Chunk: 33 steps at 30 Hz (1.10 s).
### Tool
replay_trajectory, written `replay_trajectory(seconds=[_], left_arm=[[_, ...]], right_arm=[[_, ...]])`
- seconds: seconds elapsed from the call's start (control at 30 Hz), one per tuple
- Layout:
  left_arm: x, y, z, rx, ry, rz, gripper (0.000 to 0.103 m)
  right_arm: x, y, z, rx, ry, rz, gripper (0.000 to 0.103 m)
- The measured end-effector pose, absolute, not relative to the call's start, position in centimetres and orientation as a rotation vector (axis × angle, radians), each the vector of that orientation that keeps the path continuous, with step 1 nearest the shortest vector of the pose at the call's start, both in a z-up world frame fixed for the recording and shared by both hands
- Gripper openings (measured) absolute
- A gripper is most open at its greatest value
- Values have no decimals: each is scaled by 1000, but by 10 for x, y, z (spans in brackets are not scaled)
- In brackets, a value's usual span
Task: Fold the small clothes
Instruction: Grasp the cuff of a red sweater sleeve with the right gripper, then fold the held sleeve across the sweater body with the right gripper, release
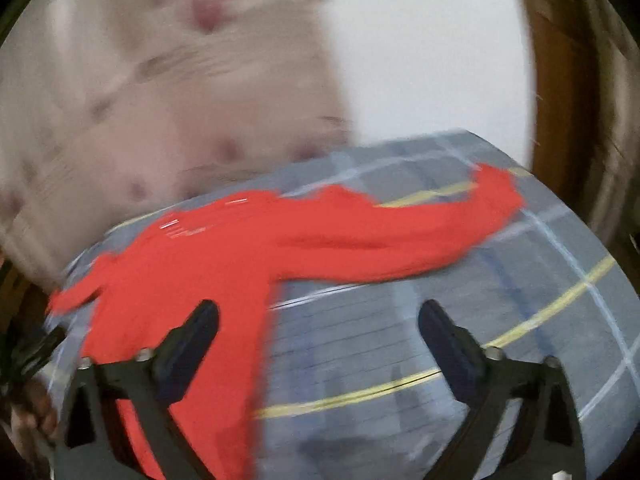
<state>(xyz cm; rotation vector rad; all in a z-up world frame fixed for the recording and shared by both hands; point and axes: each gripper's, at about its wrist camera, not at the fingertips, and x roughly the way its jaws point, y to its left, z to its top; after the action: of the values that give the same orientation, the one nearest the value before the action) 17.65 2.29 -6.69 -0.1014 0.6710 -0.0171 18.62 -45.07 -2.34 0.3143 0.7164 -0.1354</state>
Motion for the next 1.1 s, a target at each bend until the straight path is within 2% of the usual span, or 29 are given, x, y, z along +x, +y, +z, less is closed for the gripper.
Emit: replay_trajectory(seconds=[0.03, 0.07, 0.23, 0.4, 0.57, 0.63, 0.7, 0.77, 0.87, 0.97, 1.1], left_arm=[[179, 28, -71, -125, 675, -18, 103], [183, 34, -76, -158, 677, -19, 103], [185, 44, -93, -220, 676, -17, 103], [191, 49, -102, -265, 728, 3, 103], [196, 55, -110, -317, 770, -11, 103], [199, 56, -113, -335, 784, -22, 103], [201, 58, -115, -354, 796, -29, 103], [202, 60, -116, -370, 799, -35, 103], [203, 64, -118, -400, 798, -39, 103], [202, 69, -116, -425, 788, -54, 103], [194, 78, -106, -443, 743, -59, 103]], right_arm=[[194, -473, -27, 326, 733, -192, 66], [203, -497, -30, 336, 750, -245, 63], [242, -556, -35, 369, 789, -346, 62], [300, -556, -36, 245, 852, -370, 62], [359, -565, -67, 155, 987, -466, 59], [368, -574, -83, 157, 1047, -502, 51], [363, -581, -81, 172, 1021, -532, 37], [356, -592, -80, 211, 1010, -533, 14], [340, -612, -74, 345, 982, -489, 7], [319, -612, -50, 499, 880, -397, 7], [303, -565, -7, 581, 766, -227, 7]])
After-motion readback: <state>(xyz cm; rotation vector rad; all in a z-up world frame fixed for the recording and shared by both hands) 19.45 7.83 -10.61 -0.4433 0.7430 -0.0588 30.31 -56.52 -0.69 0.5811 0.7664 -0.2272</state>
